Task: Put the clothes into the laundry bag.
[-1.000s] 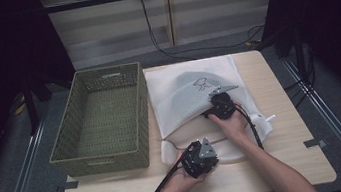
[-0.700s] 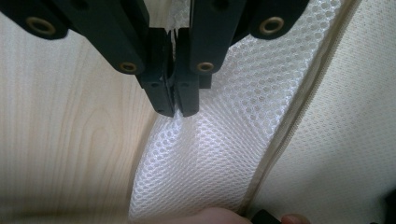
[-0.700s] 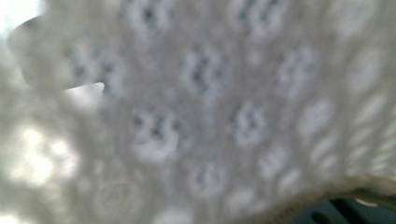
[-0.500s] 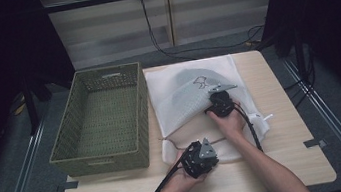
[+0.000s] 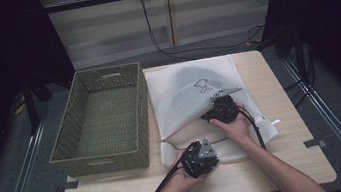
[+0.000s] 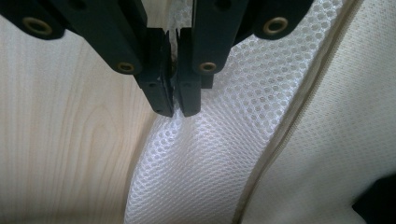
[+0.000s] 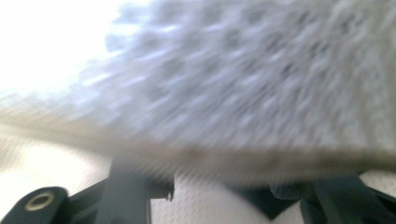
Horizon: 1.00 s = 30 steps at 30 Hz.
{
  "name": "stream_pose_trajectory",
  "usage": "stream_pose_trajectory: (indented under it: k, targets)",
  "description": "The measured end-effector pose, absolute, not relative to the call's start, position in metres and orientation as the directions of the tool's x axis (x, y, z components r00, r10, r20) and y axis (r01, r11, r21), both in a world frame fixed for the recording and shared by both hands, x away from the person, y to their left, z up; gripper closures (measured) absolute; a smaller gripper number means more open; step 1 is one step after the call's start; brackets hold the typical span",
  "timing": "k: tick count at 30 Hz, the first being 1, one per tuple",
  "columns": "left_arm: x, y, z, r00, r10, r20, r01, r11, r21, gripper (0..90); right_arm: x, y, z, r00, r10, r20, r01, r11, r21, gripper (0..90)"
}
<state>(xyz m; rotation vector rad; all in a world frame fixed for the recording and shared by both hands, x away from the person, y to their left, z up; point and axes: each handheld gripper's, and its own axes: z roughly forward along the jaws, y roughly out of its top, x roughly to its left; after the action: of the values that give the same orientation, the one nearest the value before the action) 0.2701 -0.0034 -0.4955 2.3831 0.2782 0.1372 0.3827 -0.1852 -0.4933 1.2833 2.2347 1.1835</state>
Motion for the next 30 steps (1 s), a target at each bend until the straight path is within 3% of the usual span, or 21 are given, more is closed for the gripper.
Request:
stream_pose_trajectory:
  k: [9,11,14,15,22,30]
  targets:
    - [0.269,-0.006,-0.498,0.964,0.266,-0.022,0.203,-0.677,0.708,85.6,0.349,-0.21,-0.474,-0.634,0.762,0.133,0.537,0.309,0.785,49.4]
    - [0.272,-0.006,-0.496,0.973,0.229,0.004,0.165,-0.711,0.683,85.6,0.34,-0.219,-0.471,-0.647,0.752,0.125,0.526,0.322,0.787,52.0]
    - [0.269,-0.009,-0.497,0.967,0.255,-0.024,0.199,-0.689,0.697,85.5,0.325,-0.235,-0.469,-0.65,0.75,0.123,0.523,0.324,0.788,53.1]
    - [0.272,-0.009,-0.496,0.975,0.222,0.0,0.163,-0.713,0.682,85.5,0.32,-0.241,-0.469,-0.649,0.752,0.118,0.524,0.329,0.786,53.9]
    - [0.27,-0.01,-0.496,0.97,0.238,-0.042,0.201,-0.698,0.688,81.4,0.303,-0.288,-0.46,-0.576,0.807,0.131,0.537,0.253,0.805,52.7]
    - [0.272,0.011,-0.476,0.951,0.29,-0.104,0.266,-0.602,0.753,67.4,0.304,-0.334,-0.458,-0.483,0.866,0.131,0.564,0.193,0.803,48.3]
